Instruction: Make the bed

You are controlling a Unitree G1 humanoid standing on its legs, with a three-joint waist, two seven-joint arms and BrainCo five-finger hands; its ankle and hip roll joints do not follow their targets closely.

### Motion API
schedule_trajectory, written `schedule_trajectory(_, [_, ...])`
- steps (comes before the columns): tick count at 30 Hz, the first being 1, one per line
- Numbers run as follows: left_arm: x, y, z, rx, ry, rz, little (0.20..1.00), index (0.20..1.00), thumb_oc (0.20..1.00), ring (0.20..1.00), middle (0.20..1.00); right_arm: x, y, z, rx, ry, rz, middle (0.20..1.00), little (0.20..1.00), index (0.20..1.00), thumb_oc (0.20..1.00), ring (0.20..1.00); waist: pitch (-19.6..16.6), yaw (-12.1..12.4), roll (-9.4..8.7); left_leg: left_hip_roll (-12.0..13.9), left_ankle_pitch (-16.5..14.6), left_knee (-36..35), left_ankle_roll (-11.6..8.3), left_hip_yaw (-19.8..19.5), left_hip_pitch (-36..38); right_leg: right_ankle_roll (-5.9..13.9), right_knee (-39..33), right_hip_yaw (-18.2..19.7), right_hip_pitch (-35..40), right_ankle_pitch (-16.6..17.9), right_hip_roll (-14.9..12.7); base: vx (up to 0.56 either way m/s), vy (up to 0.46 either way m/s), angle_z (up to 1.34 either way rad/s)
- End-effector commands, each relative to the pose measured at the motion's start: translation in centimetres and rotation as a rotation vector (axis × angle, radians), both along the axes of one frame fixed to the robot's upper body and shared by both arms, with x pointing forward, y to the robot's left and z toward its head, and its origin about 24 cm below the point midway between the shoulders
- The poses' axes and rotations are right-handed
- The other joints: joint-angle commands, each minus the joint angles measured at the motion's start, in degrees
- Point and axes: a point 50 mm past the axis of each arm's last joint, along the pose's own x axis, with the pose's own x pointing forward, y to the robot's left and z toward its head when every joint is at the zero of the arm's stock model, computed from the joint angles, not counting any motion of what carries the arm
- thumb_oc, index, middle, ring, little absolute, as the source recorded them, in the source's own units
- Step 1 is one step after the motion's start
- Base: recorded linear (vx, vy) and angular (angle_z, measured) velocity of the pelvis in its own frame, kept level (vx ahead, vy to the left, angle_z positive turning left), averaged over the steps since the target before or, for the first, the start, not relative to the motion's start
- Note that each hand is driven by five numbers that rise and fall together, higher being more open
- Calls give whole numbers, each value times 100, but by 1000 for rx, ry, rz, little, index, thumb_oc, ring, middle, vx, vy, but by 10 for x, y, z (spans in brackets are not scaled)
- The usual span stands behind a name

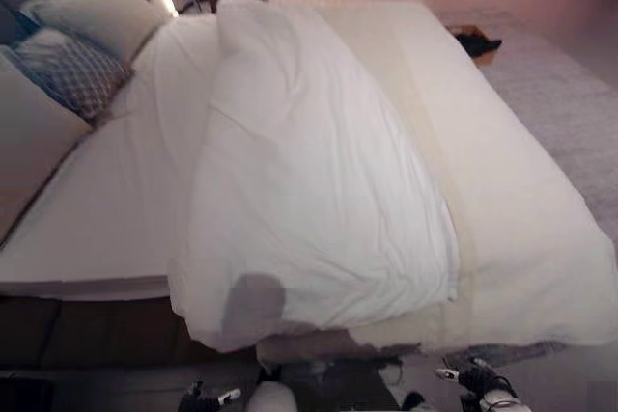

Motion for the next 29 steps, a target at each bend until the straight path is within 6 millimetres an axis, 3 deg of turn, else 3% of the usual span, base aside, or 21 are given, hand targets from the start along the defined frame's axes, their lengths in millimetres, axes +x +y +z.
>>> schedule_trajectory(1, [9, 9, 5, 20, -45, -38, 1000, 1000, 1000, 1000, 1000, 20, 9, 6, 33, -88, 69, 1000, 1000, 1000, 1000, 1000, 11, 246, -330, 2, 631, -225, 209, -257, -130, 176, -876, -416, 524, 468, -6, 42, -21, 10])
schedule_trajectory(7, [-16, 2, -2, -1, 26, -98, 1000, 1000, 1000, 1000, 1000, 0, 16, -2, 57, -41, 115, 1000, 1000, 1000, 1000, 1000, -611, 382, -348, -55, 655, -347, 174, -303, 148, 245, -1213, -616, 982, 553, -52, 17, -17, 13])
schedule_trajectory(13, [-22, -6, -5, -26, 52, -143, 1000, 1000, 1000, 1000, 1000, -5, 21, -5, 63, -23, 118, 1000, 1000, 1000, 1000, 1000, -897, 386, -306, -125, 575, -499, 184, -315, 333, 305, -1323, -680, 1157, 604, -131, -3, 3, 3])
schedule_trajectory(29, [-23, -5, -5, -17, 70, -176, 1000, 1000, 1000, 1000, 1000, -13, 30, -10, 83, 5, 110, 1000, 1000, 1000, 1000, 1000, -1008, 359, -366, -206, 335, -542, 277, -254, 565, 344, -1367, -631, 1334, 693, -201, 3, 1, 1])
